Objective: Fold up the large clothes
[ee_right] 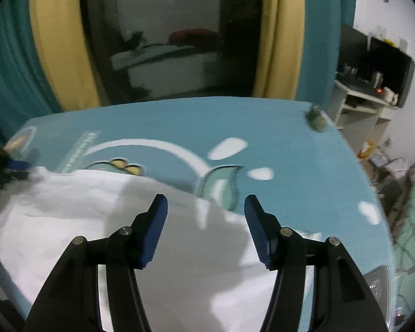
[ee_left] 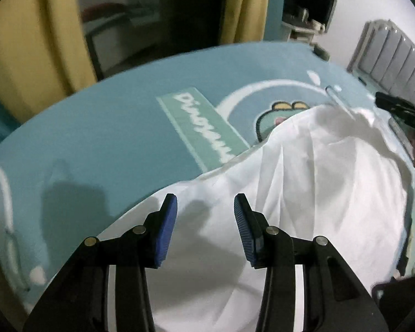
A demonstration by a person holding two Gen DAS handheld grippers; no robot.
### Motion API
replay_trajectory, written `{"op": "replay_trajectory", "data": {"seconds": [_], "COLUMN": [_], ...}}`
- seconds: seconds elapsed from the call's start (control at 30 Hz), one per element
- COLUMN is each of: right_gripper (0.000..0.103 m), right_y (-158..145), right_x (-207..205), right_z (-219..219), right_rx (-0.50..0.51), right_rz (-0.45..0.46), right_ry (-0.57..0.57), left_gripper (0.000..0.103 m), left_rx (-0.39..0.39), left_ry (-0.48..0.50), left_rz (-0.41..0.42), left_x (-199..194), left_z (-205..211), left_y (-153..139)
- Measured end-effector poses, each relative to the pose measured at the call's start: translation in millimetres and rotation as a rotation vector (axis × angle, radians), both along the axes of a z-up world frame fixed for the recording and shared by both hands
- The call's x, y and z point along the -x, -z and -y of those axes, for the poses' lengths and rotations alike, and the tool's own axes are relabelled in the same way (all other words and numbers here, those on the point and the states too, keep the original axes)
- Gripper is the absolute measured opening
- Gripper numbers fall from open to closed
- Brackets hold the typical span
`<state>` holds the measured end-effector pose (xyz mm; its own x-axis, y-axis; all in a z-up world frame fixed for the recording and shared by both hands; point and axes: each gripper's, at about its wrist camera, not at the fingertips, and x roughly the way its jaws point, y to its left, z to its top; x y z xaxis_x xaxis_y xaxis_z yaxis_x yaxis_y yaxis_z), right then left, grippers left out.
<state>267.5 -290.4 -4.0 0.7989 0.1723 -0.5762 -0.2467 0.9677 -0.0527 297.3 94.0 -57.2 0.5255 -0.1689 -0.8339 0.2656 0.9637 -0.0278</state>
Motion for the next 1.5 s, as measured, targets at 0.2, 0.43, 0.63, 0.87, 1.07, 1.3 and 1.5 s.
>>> {"op": "replay_trajectory", "data": {"seconds": [0.2,0.43,0.63,0.87,1.07,1.3,1.5], "right_gripper": [0.058,0.058,0.061,0.067,0.068,0.068,0.079], "right_y": [16.1,30.3,27.4,28.7,42.7,58.3,52.4], "right_x": [8.8,20.8,38.7,61.8,73.2,83.4,113.3], "right_z": [-6.1,-3.1,-10.9,-40.2,-58.3,-57.4,-43.6], "right_rx": [-0.113,-0.102,-0.071,-0.047,-0.01,0.087,0.103], "right_rz": [-0.022,-0.057,-0.024,-0.013,-0.041,-0.076,-0.047], "right_ry": [-0.001,0.021,0.01,-0.083,-0.157,-0.095,-0.055], "left_gripper": [0.045,0.046,0.046,0.046,0.046,0.046,0.046], "left_rx": [-0.045,-0.033,-0.05,-0.04,-0.043,-0.034,0.006], "left_ry": [0.001,-0.171,-0.217,-0.342,-0.596,-0.648,-0.536], "left_rz": [-0.04,0.013,0.139,0.117,0.059,0.102,0.197], "left_x": [-34.1,-45.1,8.7,78.6,127.6,151.2,157.7], "left_z": [19.3,5.6,2.7,-43.9,-126.1,-142.8,-89.7], "left_y": [18.2,12.2,-21.8,-15.3,12.8,8.3,-14.9]}}
